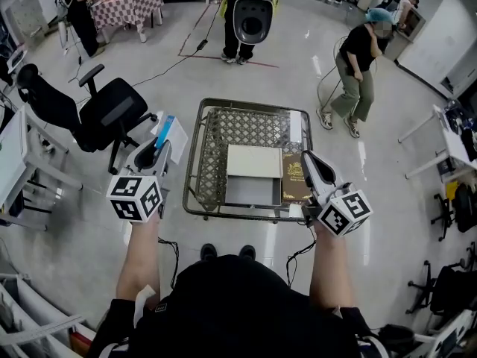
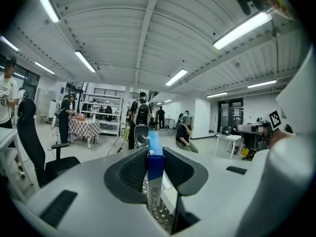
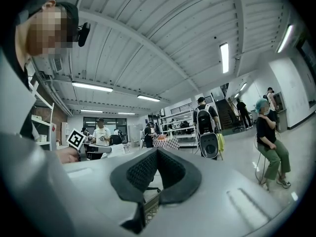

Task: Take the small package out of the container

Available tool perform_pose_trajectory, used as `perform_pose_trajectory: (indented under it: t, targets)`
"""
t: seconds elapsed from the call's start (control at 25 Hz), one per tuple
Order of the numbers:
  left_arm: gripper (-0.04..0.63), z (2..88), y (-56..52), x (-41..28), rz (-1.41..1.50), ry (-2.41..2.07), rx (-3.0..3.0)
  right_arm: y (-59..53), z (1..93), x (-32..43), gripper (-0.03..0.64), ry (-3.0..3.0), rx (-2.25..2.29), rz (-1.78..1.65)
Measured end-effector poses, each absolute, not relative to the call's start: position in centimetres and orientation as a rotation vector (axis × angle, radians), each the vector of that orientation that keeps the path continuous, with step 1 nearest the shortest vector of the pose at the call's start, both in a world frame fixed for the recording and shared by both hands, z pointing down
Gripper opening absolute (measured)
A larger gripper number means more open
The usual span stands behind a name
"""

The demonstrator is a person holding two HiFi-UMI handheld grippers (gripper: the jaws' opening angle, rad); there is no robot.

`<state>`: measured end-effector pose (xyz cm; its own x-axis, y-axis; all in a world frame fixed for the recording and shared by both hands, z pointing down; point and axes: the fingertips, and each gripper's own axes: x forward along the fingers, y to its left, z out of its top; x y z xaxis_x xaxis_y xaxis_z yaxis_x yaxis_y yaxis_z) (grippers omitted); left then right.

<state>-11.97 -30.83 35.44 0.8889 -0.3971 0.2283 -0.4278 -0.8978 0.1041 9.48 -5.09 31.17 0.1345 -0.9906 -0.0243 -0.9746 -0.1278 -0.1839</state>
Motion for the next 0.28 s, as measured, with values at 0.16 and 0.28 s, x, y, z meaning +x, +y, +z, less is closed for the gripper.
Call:
perform_pose_trajectory:
  t: [0.16, 0.28]
  targets:
    - [0.098, 35.57, -30.97, -11.95, 0.3, -0.636, 2.906, -5.24, 31.65, 9.3, 0.008, 1.968, -2.243, -0.167]
    - [0.098, 35.51, -30.87, -11.78, 0.297, -0.631, 2.909, -5.29, 31.83, 9.33, 0.008, 1.97, -2.243, -0.175]
